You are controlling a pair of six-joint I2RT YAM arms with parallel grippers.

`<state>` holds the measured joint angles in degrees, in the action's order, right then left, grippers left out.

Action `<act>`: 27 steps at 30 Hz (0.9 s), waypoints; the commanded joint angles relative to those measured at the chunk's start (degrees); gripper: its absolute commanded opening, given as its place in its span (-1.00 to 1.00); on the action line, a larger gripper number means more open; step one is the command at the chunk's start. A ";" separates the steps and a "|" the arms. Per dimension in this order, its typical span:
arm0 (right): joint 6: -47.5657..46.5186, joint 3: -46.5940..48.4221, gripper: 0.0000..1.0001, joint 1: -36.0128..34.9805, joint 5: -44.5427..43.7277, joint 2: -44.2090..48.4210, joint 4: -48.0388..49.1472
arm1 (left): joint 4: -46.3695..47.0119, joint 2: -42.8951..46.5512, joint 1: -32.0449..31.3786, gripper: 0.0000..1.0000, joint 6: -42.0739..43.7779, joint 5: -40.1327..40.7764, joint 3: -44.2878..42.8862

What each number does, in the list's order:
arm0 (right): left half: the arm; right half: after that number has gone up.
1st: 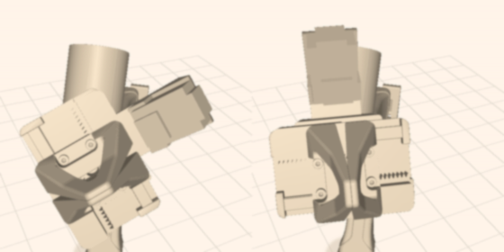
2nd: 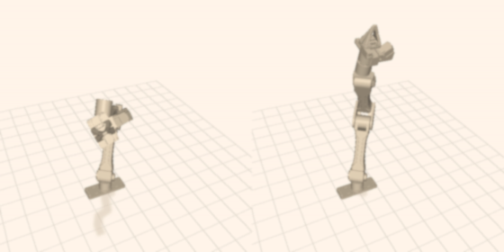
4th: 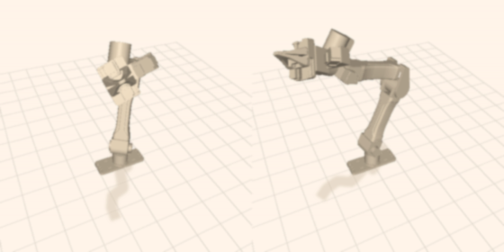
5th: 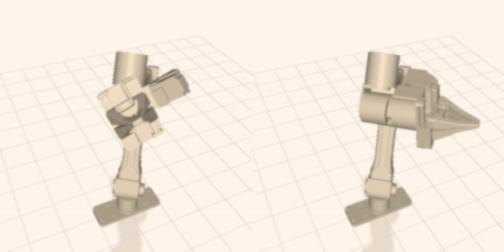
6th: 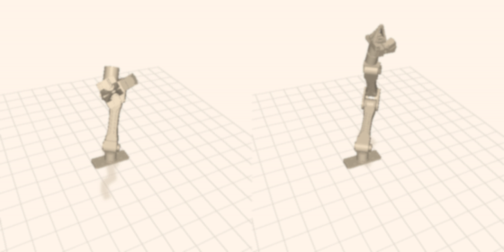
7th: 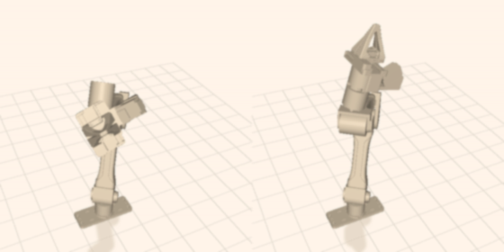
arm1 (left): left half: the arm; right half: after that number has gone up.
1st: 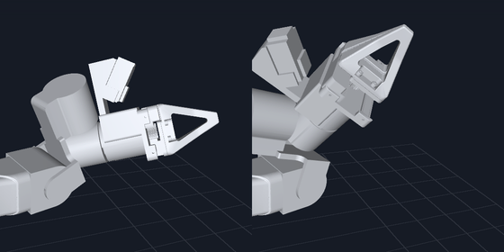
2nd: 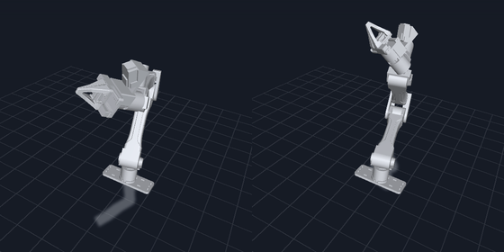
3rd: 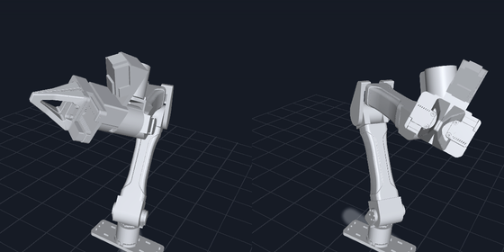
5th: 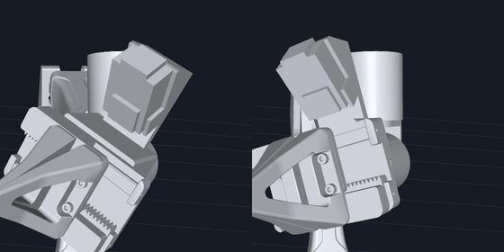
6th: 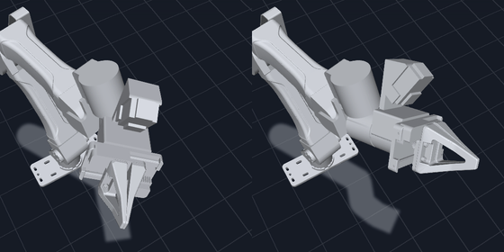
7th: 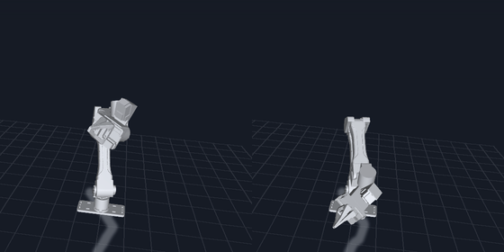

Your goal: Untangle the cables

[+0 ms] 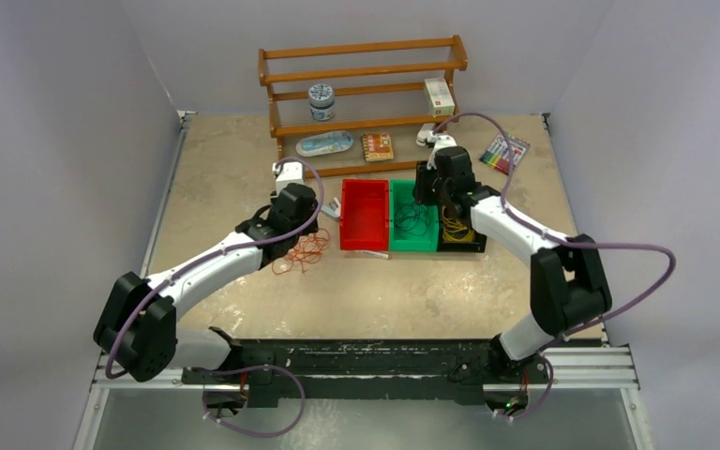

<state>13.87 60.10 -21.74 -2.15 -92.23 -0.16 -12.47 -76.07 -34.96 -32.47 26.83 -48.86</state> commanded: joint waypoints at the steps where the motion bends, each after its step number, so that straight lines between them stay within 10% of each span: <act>1: -1.13 -0.27 -0.25 -0.19 -2.06 7.53 4.05 | -0.84 0.56 0.51 -0.15 -1.26 0.32 1.12; 27: -1.20 -3.80 -0.12 -0.32 1.32 11.41 9.39 | 4.52 0.97 1.02 -0.14 -5.32 -3.93 11.51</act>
<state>13.72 55.75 -21.80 -1.89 -80.75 6.79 -11.99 -73.78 -34.48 -37.50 22.72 -37.58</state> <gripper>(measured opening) 0.438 0.431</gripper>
